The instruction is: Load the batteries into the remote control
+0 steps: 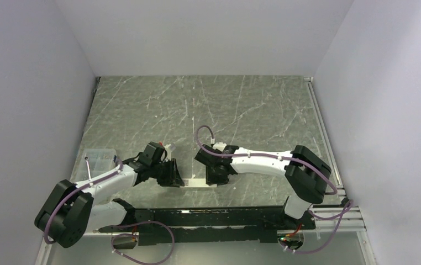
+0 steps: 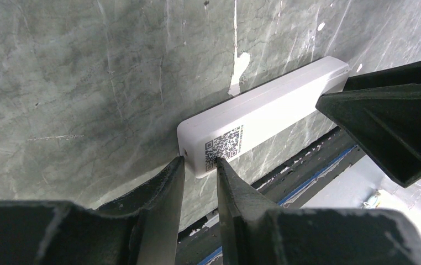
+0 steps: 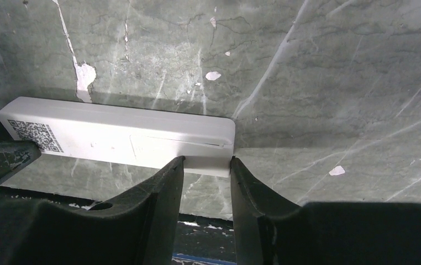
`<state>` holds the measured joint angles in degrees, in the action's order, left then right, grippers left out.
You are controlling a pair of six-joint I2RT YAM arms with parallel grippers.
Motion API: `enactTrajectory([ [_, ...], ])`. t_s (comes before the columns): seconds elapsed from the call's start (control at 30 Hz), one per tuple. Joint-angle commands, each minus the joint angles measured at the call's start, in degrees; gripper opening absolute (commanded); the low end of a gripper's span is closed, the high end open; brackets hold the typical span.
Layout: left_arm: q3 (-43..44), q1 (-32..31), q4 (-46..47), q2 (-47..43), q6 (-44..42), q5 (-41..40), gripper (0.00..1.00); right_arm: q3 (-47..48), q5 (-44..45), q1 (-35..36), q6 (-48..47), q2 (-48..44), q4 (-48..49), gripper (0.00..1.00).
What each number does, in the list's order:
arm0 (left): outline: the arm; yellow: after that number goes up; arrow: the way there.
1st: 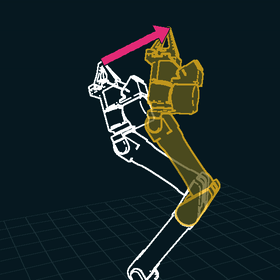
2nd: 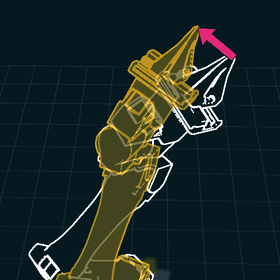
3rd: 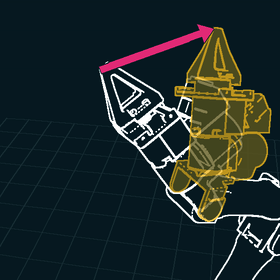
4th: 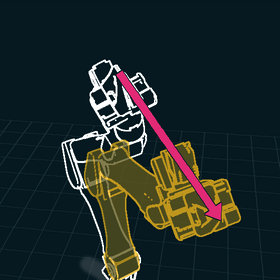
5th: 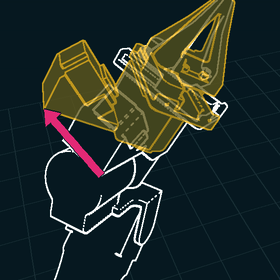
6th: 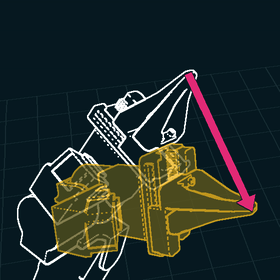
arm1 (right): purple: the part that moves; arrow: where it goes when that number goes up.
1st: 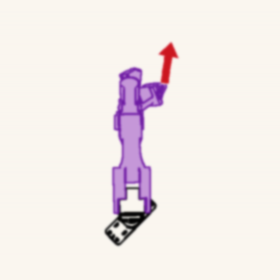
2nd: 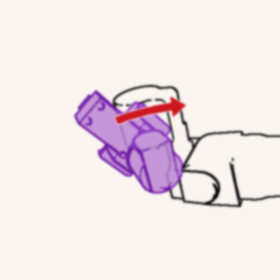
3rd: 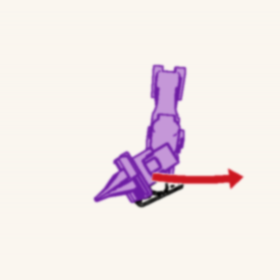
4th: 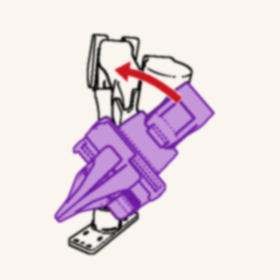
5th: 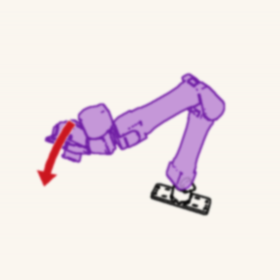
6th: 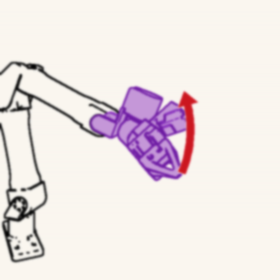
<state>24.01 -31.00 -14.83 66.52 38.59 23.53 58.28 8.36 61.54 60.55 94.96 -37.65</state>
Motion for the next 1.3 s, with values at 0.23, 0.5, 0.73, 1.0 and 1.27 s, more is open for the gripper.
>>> enactTrajectory([
  [0.23,0.5,-0.5,1.1,0.3,-0.3,0.4,0.33,1.2,3.1,0.2,-2.1,4.2,1.0,0.38],
  [0.5,0.5,-0.5,1.3,0.9,-0.2,0.6,0.33,0.5,4.1,0.2,-1.5,2.7,0.9,0.38],
  [0.73,0.8,-0.5,0.8,0.8,0.0,-0.2,0.34,1.3,5.7,0.2,-1.5,-0.1,-0.4,0.45],
  [1.0,1.4,-0.5,-0.8,0.0,0.2,-1.2,0.35,2.3,7.5,0.1,-1.9,-2.5,-2.4,0.50],
  [1.27,2.9,-0.5,-3.0,-1.4,0.7,-1.7,0.41,1.4,10.5,0.1,-3.6,-6.9,-1.7,0.52],
])
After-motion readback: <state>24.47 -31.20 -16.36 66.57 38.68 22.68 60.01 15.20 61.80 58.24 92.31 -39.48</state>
